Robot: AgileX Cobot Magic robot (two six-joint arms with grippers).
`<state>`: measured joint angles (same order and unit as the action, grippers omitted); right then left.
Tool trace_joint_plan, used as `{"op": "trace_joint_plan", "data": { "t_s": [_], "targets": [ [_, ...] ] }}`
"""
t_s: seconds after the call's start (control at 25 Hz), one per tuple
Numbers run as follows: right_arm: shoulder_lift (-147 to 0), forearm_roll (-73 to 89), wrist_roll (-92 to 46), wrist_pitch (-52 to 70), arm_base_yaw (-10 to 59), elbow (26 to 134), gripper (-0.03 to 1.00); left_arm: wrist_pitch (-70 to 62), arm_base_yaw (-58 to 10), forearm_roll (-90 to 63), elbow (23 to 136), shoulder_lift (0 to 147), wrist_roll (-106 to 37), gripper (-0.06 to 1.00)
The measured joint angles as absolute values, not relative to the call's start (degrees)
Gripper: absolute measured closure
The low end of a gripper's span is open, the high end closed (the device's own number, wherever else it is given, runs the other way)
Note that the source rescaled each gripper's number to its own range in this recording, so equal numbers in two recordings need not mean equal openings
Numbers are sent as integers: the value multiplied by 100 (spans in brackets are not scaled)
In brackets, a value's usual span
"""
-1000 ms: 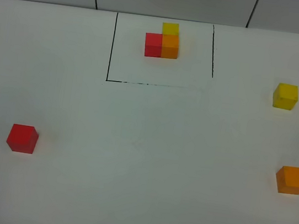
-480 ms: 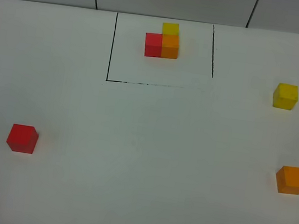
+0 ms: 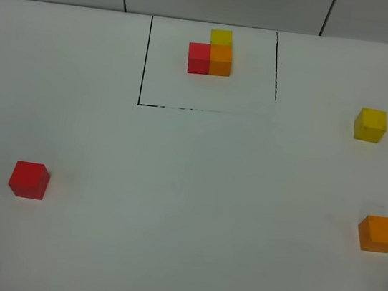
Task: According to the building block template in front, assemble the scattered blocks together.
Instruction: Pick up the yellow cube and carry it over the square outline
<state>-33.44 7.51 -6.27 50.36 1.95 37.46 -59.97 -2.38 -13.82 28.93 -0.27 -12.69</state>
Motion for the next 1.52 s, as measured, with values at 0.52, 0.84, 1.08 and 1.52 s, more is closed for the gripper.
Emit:
{"op": "trace_joint_plan", "data": {
  "t_s": [0.52, 0.84, 1.08, 1.52],
  "targets": [
    [-9019, 732, -478, 4682, 195, 6986, -3, -5997, -238, -1382, 2893, -27, -1269, 25],
    [-10627, 768, -482, 5086, 137, 8278, -3, -5997, -238, -1382, 2893, -27, -1269, 25],
    [-11550, 802, -547, 5258, 53, 9036, -3, -5997, -238, -1382, 2893, -27, -1269, 25],
    [-12552, 820, -868, 5213, -89, 9436, -3, -5997, -238, -1382, 2893, -27, -1269, 25]
  ]
}}
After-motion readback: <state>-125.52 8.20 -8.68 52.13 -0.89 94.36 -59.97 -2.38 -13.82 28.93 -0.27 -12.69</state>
